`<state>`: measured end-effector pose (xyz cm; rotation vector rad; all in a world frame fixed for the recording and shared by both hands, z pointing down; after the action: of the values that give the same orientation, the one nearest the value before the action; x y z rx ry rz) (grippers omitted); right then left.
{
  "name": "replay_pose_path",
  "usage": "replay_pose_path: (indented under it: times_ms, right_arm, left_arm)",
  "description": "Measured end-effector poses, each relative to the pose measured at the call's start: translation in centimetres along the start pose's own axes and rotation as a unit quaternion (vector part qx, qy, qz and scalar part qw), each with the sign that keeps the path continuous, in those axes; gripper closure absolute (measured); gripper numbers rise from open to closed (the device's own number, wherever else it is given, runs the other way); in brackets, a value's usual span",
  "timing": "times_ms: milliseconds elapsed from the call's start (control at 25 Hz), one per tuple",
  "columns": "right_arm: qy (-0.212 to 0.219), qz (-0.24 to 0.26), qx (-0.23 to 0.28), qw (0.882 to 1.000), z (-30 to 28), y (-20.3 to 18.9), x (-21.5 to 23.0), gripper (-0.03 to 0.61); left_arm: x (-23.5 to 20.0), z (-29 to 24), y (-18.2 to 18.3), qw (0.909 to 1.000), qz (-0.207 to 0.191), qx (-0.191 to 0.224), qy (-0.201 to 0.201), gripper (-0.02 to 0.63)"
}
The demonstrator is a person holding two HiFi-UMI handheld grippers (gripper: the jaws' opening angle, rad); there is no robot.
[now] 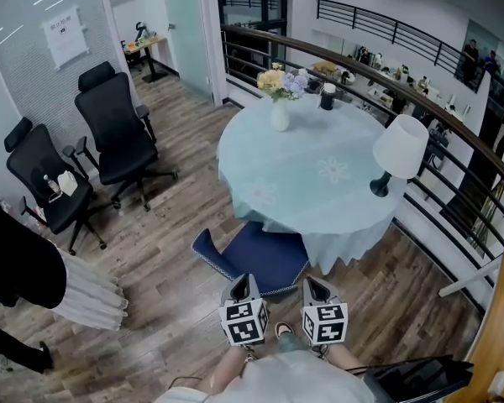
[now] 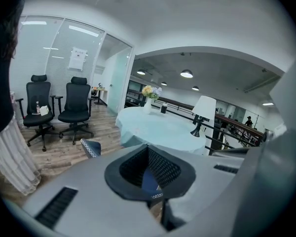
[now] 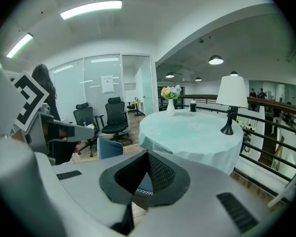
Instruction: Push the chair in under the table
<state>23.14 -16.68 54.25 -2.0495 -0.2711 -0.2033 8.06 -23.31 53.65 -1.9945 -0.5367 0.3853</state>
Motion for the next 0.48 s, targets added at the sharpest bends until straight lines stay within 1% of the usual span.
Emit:
replay_pose_path:
  times_ms: [200, 480]
  right_arm:
    - [-0.002, 0.001, -0.008, 1.0, -0.2, -0.1, 0.5, 0.561]
    - [-0.014, 0.002, 0.0, 1.0, -0.5, 0.4, 1.7, 0.561]
  left_arm:
    - [0.3, -0.6, 0.0, 1.0, 0.0, -0.005, -0.002, 0.609]
    - [0.7, -1.5, 0.4, 1.0, 0.001, -0.002, -0.002, 0.609]
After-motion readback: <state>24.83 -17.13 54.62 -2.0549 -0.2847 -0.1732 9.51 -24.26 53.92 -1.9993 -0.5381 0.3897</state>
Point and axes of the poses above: the fingertips, and each gripper's own axes: z backward along the fingers, x to its right, y out of its top, the point moved 2 cm from there along z, backward along the fingers, and after that the axes turned 12 degrees about -z, right-handed, at the moved point
